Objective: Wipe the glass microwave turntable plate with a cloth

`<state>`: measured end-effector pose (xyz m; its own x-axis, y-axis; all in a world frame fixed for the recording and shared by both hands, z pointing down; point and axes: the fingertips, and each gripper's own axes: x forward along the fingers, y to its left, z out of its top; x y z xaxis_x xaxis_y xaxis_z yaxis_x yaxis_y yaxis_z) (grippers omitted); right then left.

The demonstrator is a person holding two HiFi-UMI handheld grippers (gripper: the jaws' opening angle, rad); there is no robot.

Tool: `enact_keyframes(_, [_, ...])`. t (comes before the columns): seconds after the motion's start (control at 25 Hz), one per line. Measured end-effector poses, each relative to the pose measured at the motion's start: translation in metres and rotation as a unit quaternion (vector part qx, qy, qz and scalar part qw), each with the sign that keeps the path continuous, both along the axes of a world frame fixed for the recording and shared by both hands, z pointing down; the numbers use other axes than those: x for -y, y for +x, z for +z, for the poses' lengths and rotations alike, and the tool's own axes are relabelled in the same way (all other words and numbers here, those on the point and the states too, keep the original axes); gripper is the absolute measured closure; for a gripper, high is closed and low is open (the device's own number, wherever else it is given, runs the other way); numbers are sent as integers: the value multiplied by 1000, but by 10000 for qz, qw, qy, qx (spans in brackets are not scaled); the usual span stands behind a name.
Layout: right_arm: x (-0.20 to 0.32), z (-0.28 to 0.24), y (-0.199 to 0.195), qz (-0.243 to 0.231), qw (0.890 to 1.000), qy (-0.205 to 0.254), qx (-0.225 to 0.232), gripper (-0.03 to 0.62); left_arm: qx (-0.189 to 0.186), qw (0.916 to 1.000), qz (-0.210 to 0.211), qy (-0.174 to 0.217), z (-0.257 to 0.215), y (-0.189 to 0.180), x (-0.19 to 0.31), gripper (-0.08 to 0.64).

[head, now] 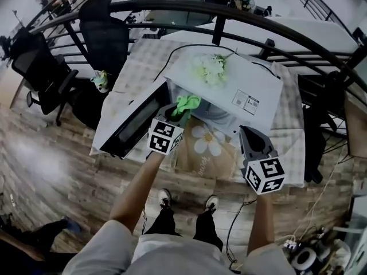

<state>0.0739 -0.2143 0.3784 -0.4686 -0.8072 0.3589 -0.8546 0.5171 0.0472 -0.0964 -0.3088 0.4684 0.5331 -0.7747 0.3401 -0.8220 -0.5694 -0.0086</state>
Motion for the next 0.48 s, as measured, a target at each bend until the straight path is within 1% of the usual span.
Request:
enact_keyframes(0.08, [5,16,1,85,9999,-106,89,588,-30,10000,49,-59,21,7,16,454])
enact_keyframes(0.2, [17,37,5,203,9988,-229,384,588,93,9999,45,-133,54,14,42,454])
enact_keyframes(0.24, [19,41,6,227,9986,-230,416,588,132,9998,29,-170,64,16,49,454])
enact_keyframes(0.36, [22,55,9,283,9993,-208,158,581,274,9991,-42,-312,94,20,69,454])
enact_keyframes(0.48, [26,71,8,300,9992,-255,16,581,596,9976,-32,-336,115,26,90,453])
